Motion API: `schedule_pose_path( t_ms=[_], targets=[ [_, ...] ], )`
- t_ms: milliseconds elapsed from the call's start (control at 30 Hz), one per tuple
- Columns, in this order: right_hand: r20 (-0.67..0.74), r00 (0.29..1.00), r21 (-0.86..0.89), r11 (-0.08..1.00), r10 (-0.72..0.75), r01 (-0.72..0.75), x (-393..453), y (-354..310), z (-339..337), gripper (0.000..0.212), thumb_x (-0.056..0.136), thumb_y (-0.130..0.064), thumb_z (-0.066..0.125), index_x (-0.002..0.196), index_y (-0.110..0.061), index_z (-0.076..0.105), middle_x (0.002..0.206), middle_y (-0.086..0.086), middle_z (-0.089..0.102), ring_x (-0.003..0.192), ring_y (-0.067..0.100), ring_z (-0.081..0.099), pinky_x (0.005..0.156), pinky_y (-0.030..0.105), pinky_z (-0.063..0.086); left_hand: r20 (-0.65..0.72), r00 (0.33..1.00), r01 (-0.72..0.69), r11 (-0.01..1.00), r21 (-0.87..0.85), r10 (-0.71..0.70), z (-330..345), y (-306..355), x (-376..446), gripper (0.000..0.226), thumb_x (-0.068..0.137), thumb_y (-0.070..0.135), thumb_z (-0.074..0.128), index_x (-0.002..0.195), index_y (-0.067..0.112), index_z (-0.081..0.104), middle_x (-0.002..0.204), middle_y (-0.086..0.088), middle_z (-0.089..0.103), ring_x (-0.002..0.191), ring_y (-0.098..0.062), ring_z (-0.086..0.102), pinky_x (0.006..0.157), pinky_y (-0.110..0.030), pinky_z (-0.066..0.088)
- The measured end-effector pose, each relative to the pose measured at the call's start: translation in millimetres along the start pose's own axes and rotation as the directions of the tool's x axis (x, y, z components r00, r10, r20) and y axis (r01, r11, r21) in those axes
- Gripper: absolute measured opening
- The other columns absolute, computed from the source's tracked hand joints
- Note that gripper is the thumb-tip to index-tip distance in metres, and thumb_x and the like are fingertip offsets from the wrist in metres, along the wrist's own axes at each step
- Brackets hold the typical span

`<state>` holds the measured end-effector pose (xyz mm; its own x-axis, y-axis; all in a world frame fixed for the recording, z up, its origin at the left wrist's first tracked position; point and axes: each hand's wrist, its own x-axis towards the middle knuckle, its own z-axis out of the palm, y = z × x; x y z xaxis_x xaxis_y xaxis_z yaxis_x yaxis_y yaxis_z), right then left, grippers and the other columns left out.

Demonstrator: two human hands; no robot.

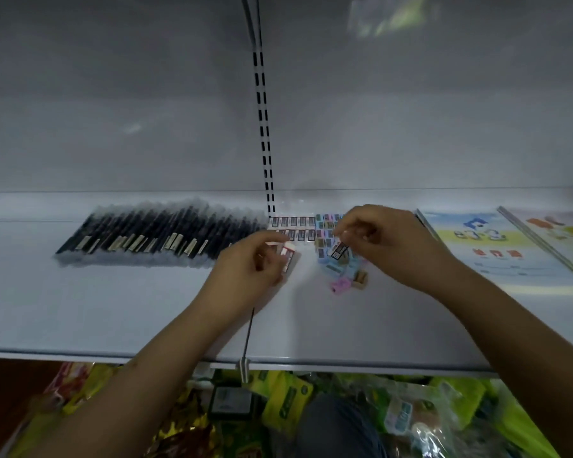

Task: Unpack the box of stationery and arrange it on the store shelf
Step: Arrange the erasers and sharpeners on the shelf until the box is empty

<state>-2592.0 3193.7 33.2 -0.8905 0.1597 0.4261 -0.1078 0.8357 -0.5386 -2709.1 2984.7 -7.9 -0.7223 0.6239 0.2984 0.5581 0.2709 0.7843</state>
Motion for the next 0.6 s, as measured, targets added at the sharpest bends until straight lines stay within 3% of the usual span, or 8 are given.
schedule_pose_path(
  t_ms=[67, 200, 300, 433, 500, 600],
  targets=[
    [0.090, 0.996, 0.041, 0.999, 0.025, -0.029, 26, 1, 10, 0.012, 0.092, -0.018, 0.065, 0.097, -0.026, 0.072, 0.091, -0.013, 0.068, 0.083, -0.002, 0.062, 0.071, 0.008, 0.045, -0.029, 0.998, 0.053, 0.999, -0.007, -0.053, -3, -1, 16, 0.026, 0.092, 0.010, 0.064, 0.114, 0.024, 0.065, 0.078, -0.002, 0.069, 0.068, -0.013, 0.070, 0.075, -0.030, 0.057],
    [0.279, 0.955, 0.018, 0.993, 0.104, -0.113, 66, 3, 38, 0.012, 0.088, -0.015, 0.067, 0.098, -0.021, 0.065, 0.085, -0.009, 0.068, 0.079, 0.005, 0.064, 0.072, 0.021, 0.054, -0.031, 0.997, 0.073, 0.982, 0.174, -0.068, 2, 2, 46, 0.019, 0.087, 0.013, 0.068, 0.105, 0.021, 0.067, 0.069, 0.001, 0.064, 0.059, -0.010, 0.058, 0.053, -0.011, 0.041],
    [0.286, 0.956, -0.076, 0.996, 0.059, -0.039, 76, 11, 54, 0.007, 0.086, -0.015, 0.070, 0.092, -0.015, 0.066, 0.078, -0.013, 0.060, 0.071, -0.001, 0.056, 0.065, 0.010, 0.043, 0.051, 0.993, 0.089, 0.947, 0.309, -0.110, 6, 0, 57, 0.021, 0.085, 0.020, 0.072, 0.105, 0.017, 0.067, 0.068, 0.006, 0.058, 0.057, -0.003, 0.049, 0.048, -0.010, 0.036],
    [0.224, 0.970, -0.184, 0.974, -0.092, 0.135, 70, 22, 60, 0.016, 0.082, -0.022, 0.076, 0.095, -0.018, 0.068, 0.083, -0.015, 0.051, 0.069, -0.003, 0.047, 0.066, 0.008, 0.033, 0.075, 0.997, -0.048, 0.892, 0.450, 0.016, -5, -5, 56, 0.031, 0.084, 0.031, 0.074, 0.112, 0.024, 0.063, 0.100, 0.004, 0.049, 0.080, -0.006, 0.050, 0.071, -0.019, 0.039],
    [0.230, 0.967, -0.144, 0.978, -0.113, 0.149, 65, 26, 57, 0.024, 0.079, -0.028, 0.079, 0.098, -0.020, 0.069, 0.088, -0.011, 0.057, 0.069, -0.001, 0.051, 0.068, 0.009, 0.038, 0.106, 0.990, -0.138, 0.854, 0.501, 0.098, -18, -9, 55, 0.034, 0.085, 0.036, 0.073, 0.116, 0.026, 0.064, 0.102, 0.006, 0.050, 0.091, -0.008, 0.050, 0.077, -0.021, 0.038],
    [0.308, 0.940, -0.135, 0.971, -0.148, 0.197, 62, 25, 58, 0.036, 0.076, -0.041, 0.079, 0.106, -0.023, 0.069, 0.094, -0.011, 0.062, 0.077, 0.003, 0.056, 0.074, 0.019, 0.047, 0.273, 0.954, -0.266, 0.762, 0.590, 0.122, -32, -20, 53, 0.041, 0.086, 0.046, 0.070, 0.123, 0.029, 0.065, 0.116, 0.010, 0.059, 0.110, -0.010, 0.046, 0.094, -0.028, 0.037]
  ],
)
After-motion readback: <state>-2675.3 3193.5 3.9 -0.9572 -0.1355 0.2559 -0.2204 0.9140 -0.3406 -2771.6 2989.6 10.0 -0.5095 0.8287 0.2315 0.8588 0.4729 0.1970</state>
